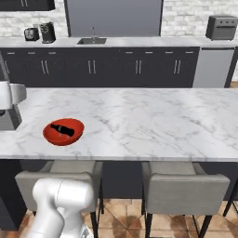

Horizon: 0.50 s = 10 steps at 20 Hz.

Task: Open the fridge, grab two sodas, and place both sodas inside the bowl with ice on the dining counter.

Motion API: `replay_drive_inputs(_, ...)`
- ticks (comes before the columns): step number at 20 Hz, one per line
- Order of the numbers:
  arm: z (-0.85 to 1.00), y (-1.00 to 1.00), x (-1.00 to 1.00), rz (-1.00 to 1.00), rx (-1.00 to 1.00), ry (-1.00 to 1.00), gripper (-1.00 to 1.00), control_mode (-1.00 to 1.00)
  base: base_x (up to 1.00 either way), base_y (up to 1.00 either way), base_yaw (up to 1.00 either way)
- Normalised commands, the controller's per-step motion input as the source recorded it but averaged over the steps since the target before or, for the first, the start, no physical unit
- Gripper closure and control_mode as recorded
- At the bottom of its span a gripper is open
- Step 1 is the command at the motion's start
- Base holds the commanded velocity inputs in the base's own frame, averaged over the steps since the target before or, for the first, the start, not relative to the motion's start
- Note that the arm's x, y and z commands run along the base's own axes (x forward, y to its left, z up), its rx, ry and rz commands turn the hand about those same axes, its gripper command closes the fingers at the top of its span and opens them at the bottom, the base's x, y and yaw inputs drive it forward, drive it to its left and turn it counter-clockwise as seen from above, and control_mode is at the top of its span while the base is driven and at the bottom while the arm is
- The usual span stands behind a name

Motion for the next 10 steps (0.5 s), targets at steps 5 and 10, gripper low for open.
replay_drive_inputs(5,0.0,0.0,0.85,0.37,-0.01,0.14,1.0,-1.0,0.0,0.0,0.0)
replay_drive_inputs(10,-0.07,0.11,0.94,0.25,-0.08,0.28,1.0,-1.0,0.0,0.0,0.0)
